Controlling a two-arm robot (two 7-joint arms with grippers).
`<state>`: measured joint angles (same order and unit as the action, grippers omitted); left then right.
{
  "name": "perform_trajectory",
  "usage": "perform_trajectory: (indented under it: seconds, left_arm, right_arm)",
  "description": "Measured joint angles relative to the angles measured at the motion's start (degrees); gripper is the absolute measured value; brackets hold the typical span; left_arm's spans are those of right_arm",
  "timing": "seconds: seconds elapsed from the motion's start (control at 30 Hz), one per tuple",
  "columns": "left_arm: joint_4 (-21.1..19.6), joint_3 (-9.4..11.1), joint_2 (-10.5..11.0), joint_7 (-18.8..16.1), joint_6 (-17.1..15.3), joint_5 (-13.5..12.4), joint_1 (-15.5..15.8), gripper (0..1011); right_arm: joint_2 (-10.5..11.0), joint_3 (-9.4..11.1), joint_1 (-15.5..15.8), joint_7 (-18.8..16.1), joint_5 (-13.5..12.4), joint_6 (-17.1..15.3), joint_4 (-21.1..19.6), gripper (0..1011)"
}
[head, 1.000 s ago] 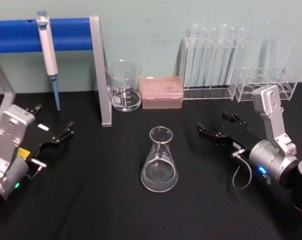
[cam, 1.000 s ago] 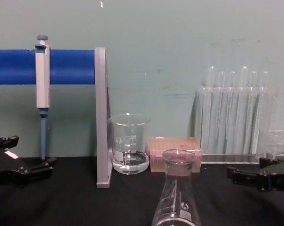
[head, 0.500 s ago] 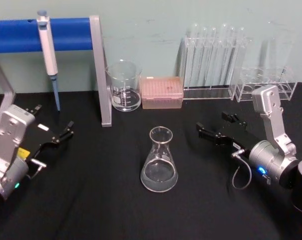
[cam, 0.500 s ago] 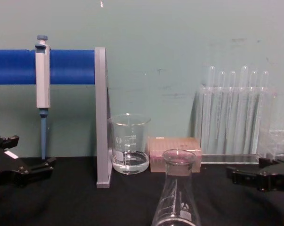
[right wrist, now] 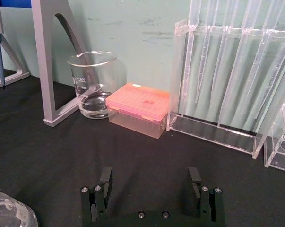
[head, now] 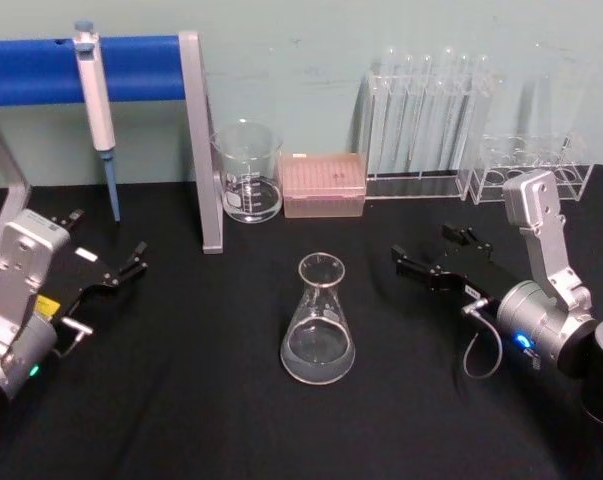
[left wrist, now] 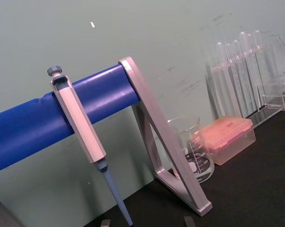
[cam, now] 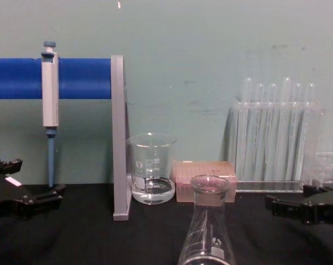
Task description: Grasp the erlenmeyer flask with one hand, shake it three times, then place it back.
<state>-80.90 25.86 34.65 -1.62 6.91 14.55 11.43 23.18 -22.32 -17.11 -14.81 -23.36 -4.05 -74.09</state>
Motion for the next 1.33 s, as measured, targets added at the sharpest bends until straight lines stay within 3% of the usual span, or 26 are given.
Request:
perform_trajectory:
  seconds: [1.33]
  left_arm:
    - [-0.01,0.00,0.00,0.00,0.00,0.00,0.00,1001]
  right_arm:
    - [0.00,0.00,0.00,-0.01,-0.03,0.04,0.00,1000]
